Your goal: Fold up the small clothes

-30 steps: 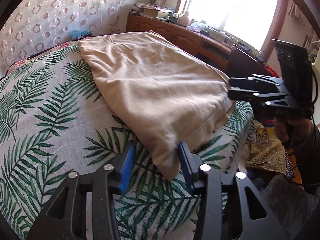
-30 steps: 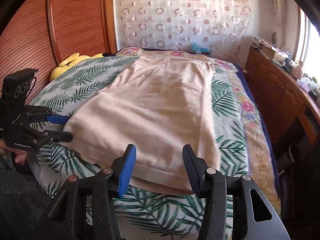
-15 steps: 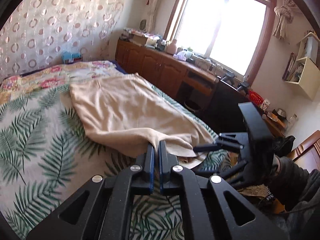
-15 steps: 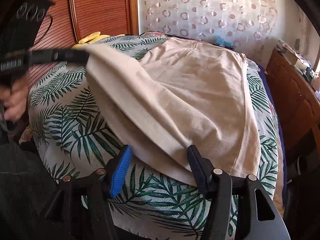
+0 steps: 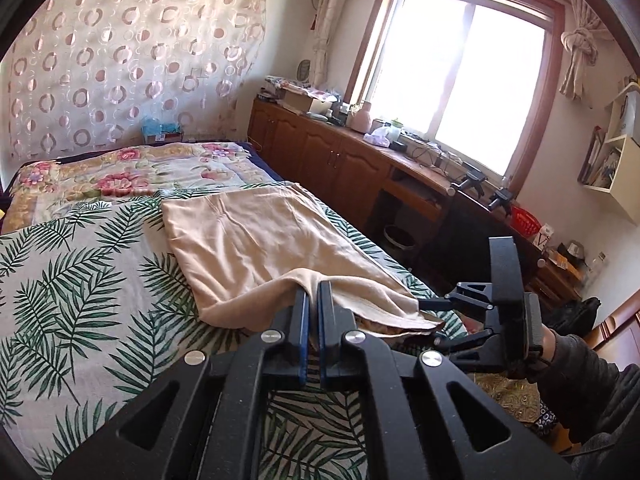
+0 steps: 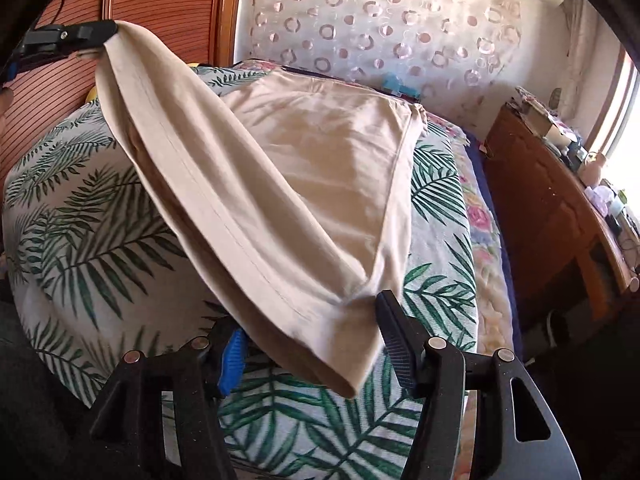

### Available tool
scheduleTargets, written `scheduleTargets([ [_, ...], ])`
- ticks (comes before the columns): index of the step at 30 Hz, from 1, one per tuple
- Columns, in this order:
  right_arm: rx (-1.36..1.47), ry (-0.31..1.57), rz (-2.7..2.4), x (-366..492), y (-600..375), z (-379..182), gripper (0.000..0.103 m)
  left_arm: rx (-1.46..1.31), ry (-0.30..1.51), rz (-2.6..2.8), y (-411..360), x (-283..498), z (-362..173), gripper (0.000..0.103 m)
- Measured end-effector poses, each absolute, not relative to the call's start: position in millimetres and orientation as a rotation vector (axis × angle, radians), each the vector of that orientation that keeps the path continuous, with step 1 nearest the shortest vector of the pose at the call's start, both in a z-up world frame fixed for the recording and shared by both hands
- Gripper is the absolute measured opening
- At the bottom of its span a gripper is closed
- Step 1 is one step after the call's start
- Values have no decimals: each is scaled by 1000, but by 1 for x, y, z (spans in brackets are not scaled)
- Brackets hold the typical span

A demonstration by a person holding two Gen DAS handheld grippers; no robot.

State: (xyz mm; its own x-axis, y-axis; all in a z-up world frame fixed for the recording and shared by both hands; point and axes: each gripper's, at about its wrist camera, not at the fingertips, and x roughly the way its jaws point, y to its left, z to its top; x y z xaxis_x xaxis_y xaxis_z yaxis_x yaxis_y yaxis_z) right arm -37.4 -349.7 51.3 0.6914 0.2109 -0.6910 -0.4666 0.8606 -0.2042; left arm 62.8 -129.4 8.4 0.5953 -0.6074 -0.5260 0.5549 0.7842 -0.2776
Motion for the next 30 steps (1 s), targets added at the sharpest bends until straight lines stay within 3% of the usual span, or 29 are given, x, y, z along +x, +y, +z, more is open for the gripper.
scheduleTargets([
  [2, -369, 696, 409, -32, -349, 59, 13, -93, 651, -662, -126, 72, 7, 4],
  [6, -356, 601, 422, -14, -346, 90, 11, -97, 646, -627, -121, 98, 7, 4],
  [15, -339, 509, 406, 100, -320, 149, 10, -100, 637, -516, -108, 195, 22, 4],
  [26, -214, 646, 398, 254, -312, 129, 11, -102, 763, -434, -110, 307, -20, 4],
  [27, -196, 645, 396, 257, -310, 133, 15, -97, 775, -423, -111, 313, -25, 4],
  [29, -167, 624, 348, 263, -314, 138, 39, -98, 790, -403, -110, 322, -32, 4],
  [30, -155, 609, 326, 261, -314, 141, 39, -105, 797, -407, -110, 324, -33, 7],
])
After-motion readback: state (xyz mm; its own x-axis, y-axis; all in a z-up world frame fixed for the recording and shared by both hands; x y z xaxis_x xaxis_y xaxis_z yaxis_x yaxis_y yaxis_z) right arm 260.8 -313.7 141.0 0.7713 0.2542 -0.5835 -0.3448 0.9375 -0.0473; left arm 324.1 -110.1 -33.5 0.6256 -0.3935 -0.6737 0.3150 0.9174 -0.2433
